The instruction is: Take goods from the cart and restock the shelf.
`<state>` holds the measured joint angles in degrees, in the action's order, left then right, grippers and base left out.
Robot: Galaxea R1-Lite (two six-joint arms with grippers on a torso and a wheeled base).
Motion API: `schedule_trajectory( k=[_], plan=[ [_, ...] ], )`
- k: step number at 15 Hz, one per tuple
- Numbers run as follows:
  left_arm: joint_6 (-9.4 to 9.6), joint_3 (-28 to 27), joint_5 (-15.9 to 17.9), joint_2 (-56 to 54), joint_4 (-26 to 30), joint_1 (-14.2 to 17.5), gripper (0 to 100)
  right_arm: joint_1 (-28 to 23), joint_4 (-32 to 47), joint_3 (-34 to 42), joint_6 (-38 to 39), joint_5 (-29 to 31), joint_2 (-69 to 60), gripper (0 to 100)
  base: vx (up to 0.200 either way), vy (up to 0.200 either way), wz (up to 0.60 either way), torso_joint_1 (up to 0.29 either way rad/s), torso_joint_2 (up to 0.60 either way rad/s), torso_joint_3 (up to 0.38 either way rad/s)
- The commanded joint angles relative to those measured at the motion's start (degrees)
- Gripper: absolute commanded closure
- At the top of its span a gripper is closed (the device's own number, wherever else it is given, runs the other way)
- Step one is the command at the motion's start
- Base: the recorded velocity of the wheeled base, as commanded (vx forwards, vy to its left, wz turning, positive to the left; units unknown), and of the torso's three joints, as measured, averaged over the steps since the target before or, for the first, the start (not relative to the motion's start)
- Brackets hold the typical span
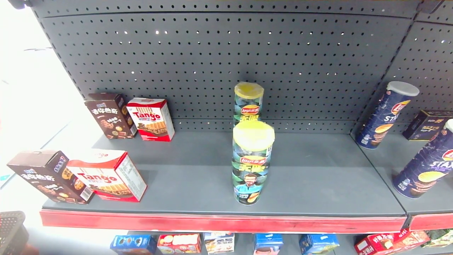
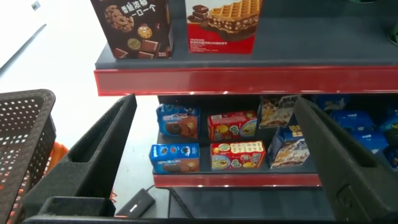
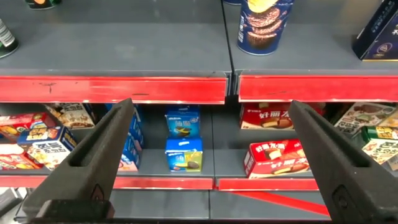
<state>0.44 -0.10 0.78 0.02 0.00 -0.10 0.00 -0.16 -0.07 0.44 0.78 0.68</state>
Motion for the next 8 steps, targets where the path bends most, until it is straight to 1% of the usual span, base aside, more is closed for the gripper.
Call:
schedule_trajectory(
  k=[1, 8],
  plan=[
    [0.0, 0.0, 0.0, 0.0, 0.0, 0.0, 0, 0.0, 0.0, 0.1, 0.0, 0.0, 0.1, 0, 0.0, 0.0, 0.0, 0.0, 0.0, 0.0],
    [0.0, 0.1, -0.1, 0.0, 0.0, 0.0, 0, 0.0, 0.0, 0.0, 0.0, 0.0, 0.1, 0, 0.0, 0.0, 0.0, 0.0, 0.0, 0.0]
  ],
)
